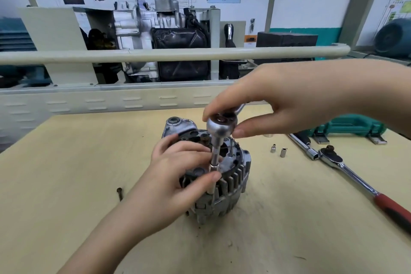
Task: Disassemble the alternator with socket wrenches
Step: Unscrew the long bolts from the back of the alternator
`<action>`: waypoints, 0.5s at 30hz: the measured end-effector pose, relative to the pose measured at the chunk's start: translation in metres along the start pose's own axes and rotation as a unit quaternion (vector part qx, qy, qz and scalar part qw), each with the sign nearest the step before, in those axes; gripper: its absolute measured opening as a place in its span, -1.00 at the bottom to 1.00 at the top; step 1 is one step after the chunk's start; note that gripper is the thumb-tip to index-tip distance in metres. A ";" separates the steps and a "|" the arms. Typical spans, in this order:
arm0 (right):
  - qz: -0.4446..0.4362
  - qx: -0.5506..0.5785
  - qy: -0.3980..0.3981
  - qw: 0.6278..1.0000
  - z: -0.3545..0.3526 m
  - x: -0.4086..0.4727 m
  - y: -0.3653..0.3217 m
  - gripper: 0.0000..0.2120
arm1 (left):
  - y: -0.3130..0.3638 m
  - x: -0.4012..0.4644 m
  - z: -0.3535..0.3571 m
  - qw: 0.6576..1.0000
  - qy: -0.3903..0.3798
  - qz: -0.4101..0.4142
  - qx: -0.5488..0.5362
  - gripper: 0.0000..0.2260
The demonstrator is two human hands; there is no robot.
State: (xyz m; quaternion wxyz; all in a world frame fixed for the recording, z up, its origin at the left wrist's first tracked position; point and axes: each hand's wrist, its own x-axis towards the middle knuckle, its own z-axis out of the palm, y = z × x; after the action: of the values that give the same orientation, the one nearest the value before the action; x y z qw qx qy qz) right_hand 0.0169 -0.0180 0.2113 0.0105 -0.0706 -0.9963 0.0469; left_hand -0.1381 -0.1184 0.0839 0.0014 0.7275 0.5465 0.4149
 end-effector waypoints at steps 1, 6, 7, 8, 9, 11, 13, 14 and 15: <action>-0.003 0.001 -0.002 1.000 -0.001 0.001 0.000 -0.56 | -0.001 0.000 0.001 1.000 -0.001 -0.003 -0.010 -0.72; -0.001 -0.025 -0.005 1.000 -0.006 0.004 -0.006 -0.55 | -0.004 0.002 0.001 0.999 0.016 -0.010 -0.026 -0.76; 0.003 -0.038 -0.005 0.999 -0.006 0.006 -0.008 -0.55 | -0.004 0.002 0.001 0.999 0.021 -0.014 -0.025 -0.79; 0.010 -0.055 -0.007 0.998 -0.006 0.008 -0.010 -0.54 | -0.003 0.003 0.002 0.999 0.028 -0.021 -0.022 -0.85; 0.015 -0.074 -0.009 0.997 -0.005 0.010 -0.011 -0.53 | -0.003 0.004 0.002 0.999 0.037 -0.027 -0.020 -0.89; 0.014 -0.099 -0.011 0.995 -0.004 0.013 -0.012 -0.47 | -0.002 0.004 0.004 0.998 0.055 -0.034 -0.028 -0.85; 0.004 -0.096 -0.005 0.995 -0.004 0.013 -0.012 -0.44 | -0.001 0.004 0.004 0.997 0.049 -0.034 -0.042 -0.83; -0.003 -0.092 -0.001 0.996 -0.003 0.012 -0.012 -0.45 | -0.001 0.004 0.004 0.997 0.040 -0.037 -0.051 -0.87; -0.009 -0.088 -0.001 0.996 -0.003 0.012 -0.011 -0.45 | -0.001 0.003 0.004 0.996 0.027 -0.047 -0.065 -0.92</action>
State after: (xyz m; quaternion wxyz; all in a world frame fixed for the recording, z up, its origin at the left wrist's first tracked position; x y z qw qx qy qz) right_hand 0.0040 -0.0272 0.2153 0.0038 -0.0626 -0.9972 -0.0410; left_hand -0.1367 -0.1139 0.0825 0.0531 0.6882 0.5515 0.4684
